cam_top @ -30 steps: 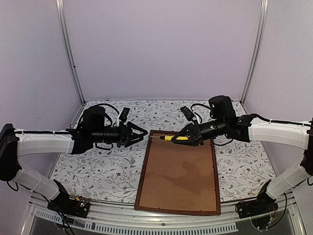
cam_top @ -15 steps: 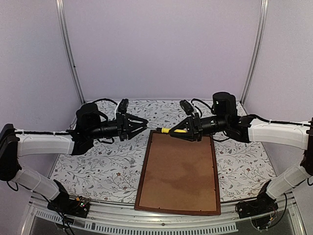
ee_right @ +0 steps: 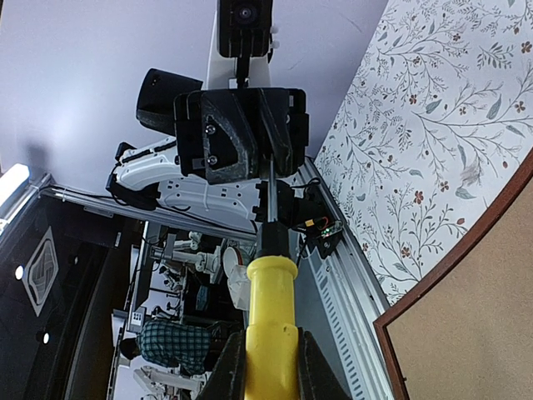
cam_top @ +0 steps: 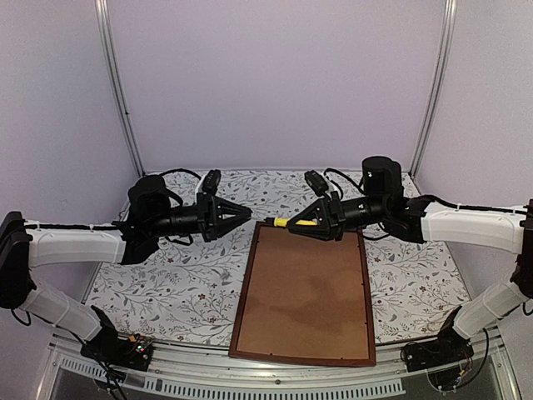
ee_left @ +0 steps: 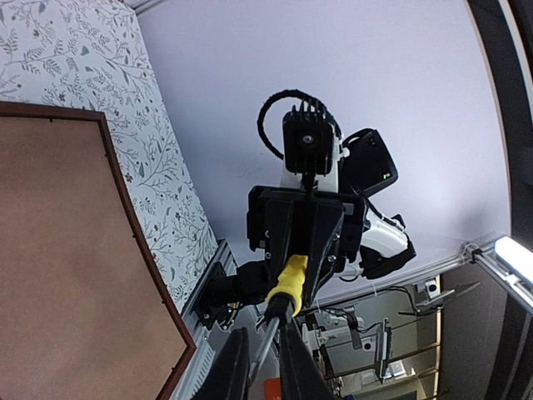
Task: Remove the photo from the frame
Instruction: Pass from the right arm to the left
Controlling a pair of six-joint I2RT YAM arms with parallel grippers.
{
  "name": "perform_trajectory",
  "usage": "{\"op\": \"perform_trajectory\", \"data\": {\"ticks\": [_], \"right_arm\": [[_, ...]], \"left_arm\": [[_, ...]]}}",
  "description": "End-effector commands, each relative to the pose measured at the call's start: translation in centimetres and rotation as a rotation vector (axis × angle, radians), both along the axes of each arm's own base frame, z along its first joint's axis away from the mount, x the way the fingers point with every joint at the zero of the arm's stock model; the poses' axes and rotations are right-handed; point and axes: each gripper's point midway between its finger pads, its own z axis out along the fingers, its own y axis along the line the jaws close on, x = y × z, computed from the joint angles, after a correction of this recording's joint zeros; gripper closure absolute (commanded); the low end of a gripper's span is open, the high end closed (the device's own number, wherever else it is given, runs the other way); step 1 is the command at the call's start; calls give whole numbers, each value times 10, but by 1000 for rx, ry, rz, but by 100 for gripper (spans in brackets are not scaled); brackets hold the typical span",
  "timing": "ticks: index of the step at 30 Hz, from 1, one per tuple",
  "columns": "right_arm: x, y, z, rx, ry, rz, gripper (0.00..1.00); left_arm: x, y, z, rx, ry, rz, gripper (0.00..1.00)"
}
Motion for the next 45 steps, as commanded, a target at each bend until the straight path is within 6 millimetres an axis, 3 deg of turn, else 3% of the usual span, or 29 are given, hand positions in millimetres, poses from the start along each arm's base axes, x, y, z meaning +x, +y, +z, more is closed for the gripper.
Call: {"op": "perform_trajectory", "data": {"ticks": [1,7,12,14,20,25,29,36,45], "right_arm": [[3,2,0,12,-9,3,100],[7,1,0,4,-18,-11,100],[9,2,-2,-6,-19,-19,100],[11,3,-1,-7,-22,-25,100],[20,2,4,-8,-23,-91,66],[23,1,6,11,-19,-115,53],[24,1,10,33,-18,-125,49],[25,3,14,58,-1,-119,49],[29,6,11,62,24,-129,57]], "left_arm": [[-11,-5,18,-27,-41,-54,85],[-13,-6,14,-11,-23,-66,89],[-13,-6,14,-9,-16,-66,100],[-12,-6,14,-10,-13,-54,100],[-5,0,13,-45,10,26,100],[0,7,13,-110,51,85,100],[3,8,8,-109,71,112,100],[6,13,11,-159,80,154,100],[7,11,7,-152,91,156,100]]}}
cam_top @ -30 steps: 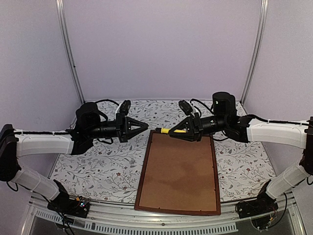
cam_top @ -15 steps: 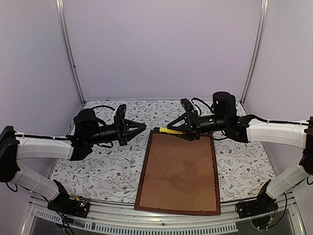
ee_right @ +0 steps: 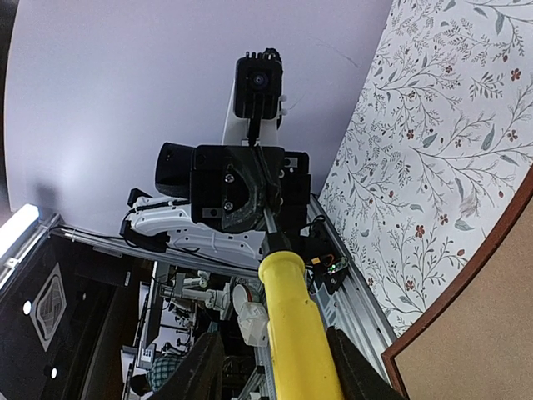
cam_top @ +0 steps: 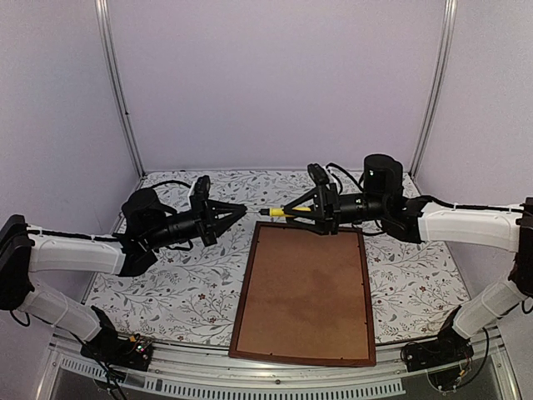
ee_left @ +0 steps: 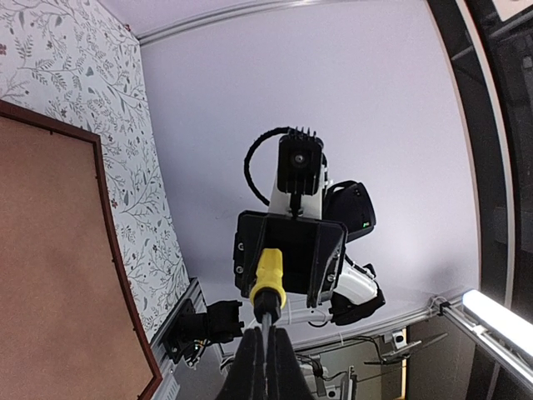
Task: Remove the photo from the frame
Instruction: Pass from the right arm to the left
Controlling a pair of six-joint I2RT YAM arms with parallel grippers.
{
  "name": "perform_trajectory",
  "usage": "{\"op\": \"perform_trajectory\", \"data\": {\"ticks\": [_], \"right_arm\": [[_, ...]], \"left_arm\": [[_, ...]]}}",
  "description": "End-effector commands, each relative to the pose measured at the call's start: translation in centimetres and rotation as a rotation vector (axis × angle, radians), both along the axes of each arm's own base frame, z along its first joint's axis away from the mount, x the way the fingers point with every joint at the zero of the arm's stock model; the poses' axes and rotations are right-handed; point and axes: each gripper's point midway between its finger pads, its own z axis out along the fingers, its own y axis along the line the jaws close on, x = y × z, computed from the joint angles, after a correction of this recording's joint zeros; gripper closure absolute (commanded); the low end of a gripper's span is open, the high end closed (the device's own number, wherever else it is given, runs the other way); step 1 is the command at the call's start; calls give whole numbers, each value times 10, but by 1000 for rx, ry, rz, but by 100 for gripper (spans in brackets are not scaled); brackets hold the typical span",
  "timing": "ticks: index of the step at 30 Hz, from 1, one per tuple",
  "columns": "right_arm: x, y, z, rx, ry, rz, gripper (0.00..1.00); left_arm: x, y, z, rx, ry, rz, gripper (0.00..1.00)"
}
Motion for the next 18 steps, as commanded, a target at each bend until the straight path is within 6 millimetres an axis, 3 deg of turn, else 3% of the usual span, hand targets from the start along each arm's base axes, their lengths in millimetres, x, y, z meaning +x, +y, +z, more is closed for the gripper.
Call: {"op": "perform_trajectory", "data": {"ticks": [1,15,18], "right_arm": [[7,1,0,16,-3,-19,58],[10,2,-4,13,10,-37,61],[11,2,-6,11,15,-39,69]], "left_arm": [[-3,-2,5,-22,-19,4,100],[-8,-8,-1,-9,-13,-14,100],[-9,-10,-2,-7,-12,-15,100]]}}
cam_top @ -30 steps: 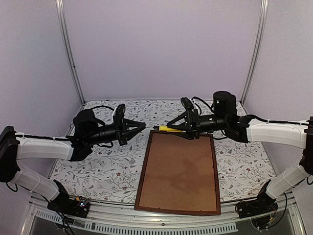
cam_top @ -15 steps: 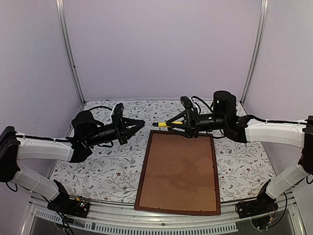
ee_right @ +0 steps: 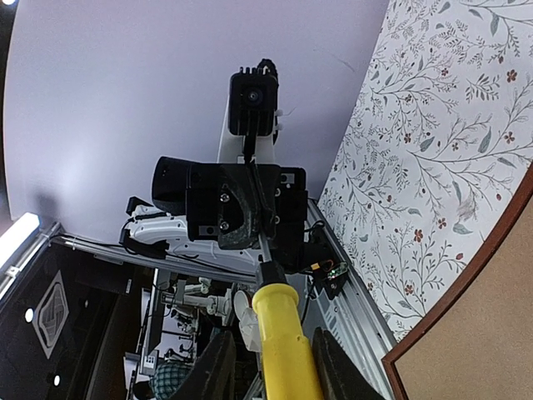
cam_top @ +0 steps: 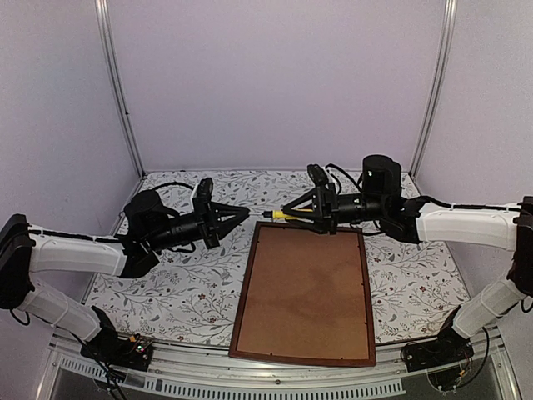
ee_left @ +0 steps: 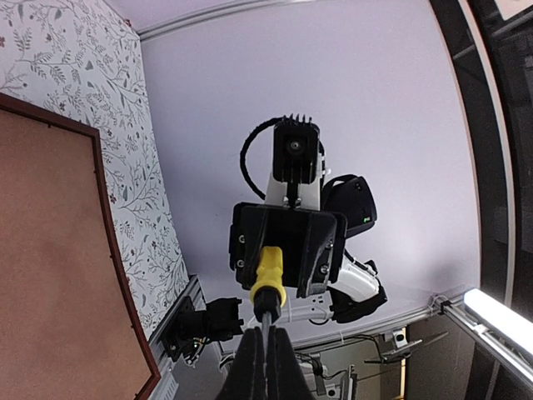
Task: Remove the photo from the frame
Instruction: Pass from the right arm to the left, then pass from the left arm to the right, then hold the photo frame at the center of the board.
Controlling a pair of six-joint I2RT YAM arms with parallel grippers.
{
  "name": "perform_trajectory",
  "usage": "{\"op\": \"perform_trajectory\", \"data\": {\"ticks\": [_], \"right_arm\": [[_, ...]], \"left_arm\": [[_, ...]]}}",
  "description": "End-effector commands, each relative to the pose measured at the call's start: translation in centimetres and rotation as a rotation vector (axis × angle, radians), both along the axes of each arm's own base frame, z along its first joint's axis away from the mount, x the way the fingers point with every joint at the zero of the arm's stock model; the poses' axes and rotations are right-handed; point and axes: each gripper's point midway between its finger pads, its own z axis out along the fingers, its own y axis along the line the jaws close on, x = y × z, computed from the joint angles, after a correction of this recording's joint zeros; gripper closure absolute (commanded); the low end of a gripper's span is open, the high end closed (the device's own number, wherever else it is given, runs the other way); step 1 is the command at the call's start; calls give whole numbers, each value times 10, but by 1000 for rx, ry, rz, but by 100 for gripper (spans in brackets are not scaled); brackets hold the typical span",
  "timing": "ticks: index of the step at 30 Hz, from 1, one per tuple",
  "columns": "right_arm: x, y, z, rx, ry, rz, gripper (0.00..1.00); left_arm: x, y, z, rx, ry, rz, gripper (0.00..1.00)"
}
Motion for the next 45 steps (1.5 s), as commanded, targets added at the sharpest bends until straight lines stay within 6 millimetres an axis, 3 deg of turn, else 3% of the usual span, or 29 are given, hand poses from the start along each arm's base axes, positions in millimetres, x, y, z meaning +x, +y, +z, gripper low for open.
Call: {"op": "perform_trajectory", "data": {"ticks": [1,6,10,11,13,15,19,20,30,38,45], "right_arm": [[6,0,-3,9,-10,-18,71],[6,0,-6,4,-6,-23,81],[6,-1,-11,-5,3,-28,100],[6,-1,-12,-8,6,-30,100],[8,-2,-16,-21,12,-42,100],[11,-5,-19,-36,14,-60,100],[19,-13,-32,-99,32,-100,100],[21,-16,-37,-113,38,-109,100],[52,-52,-88,-326,57,-260,100],[63,-48,-114,-387,80,-249,100],[77,-39,-126,-409,79,-241,100]], "left_arm": [[-5,-4,1,-10,-19,-9,100],[-4,-4,-2,-2,-10,1,100],[-2,-6,-5,18,-6,2,100],[-2,-7,-7,31,-2,2,100],[1,-7,-16,90,16,14,85],[5,-5,-23,148,17,40,62],[14,11,-46,298,43,109,36],[18,18,-51,326,45,124,33],[36,46,-102,682,26,157,25],[30,44,-162,809,85,26,27],[45,33,-178,869,69,-10,32]]}}
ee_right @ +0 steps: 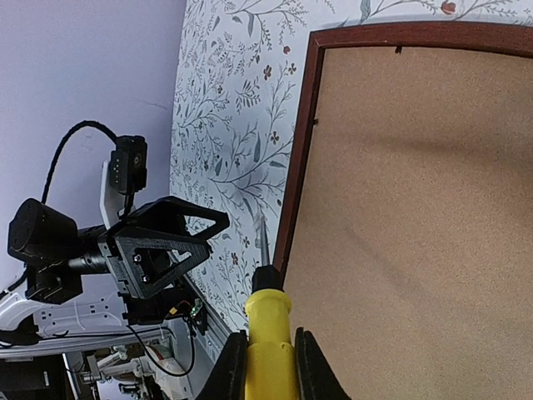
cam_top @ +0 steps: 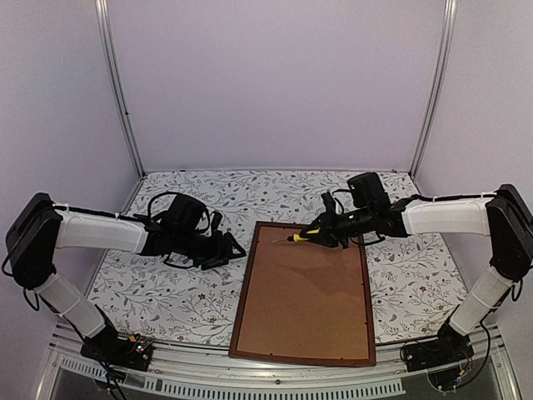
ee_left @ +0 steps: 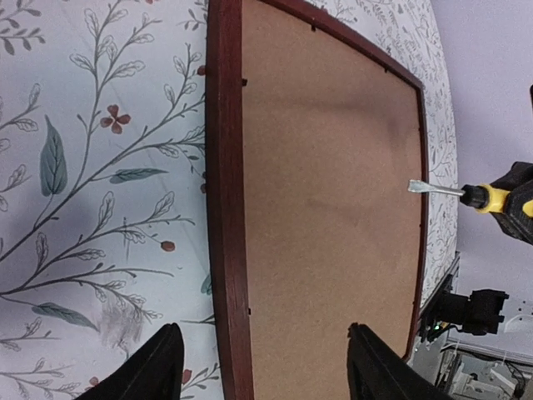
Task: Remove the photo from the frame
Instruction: Hold the photo frame at the center of the board.
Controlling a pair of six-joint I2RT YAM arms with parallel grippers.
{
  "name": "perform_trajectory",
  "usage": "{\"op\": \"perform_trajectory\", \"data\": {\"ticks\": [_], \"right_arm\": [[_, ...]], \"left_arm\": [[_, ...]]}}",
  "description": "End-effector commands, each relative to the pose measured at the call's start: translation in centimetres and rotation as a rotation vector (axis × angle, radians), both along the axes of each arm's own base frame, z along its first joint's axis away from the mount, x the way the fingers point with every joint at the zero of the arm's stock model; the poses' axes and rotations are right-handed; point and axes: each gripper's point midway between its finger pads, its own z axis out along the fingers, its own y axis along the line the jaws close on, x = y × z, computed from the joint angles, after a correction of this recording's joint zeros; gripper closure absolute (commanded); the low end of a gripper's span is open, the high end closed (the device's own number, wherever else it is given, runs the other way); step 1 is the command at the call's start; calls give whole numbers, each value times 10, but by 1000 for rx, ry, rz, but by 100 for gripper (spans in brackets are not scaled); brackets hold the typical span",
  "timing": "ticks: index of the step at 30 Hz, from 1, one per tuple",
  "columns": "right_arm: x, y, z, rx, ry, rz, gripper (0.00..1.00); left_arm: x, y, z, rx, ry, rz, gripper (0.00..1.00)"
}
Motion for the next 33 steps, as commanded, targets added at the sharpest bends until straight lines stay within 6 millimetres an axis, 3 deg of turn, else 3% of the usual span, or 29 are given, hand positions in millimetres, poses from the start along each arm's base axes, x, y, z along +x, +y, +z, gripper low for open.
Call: {"op": "perform_trajectory", "data": {"ticks": [1,16,25,33], "right_arm": [[17,10,3,2,-40,14,100],[56,25,-23,28,-1,38,100],[75,37,-46,29,38,54,100],[78,38,-64,13,67,56,100]], "left_arm": [[19,-11,8,19,-51,-48,34],[59,-17,-22,90,-29,-63,53],[67,-21,-41,82,2,-82,60],[69,-20,-50,81,13,-86,65]]}}
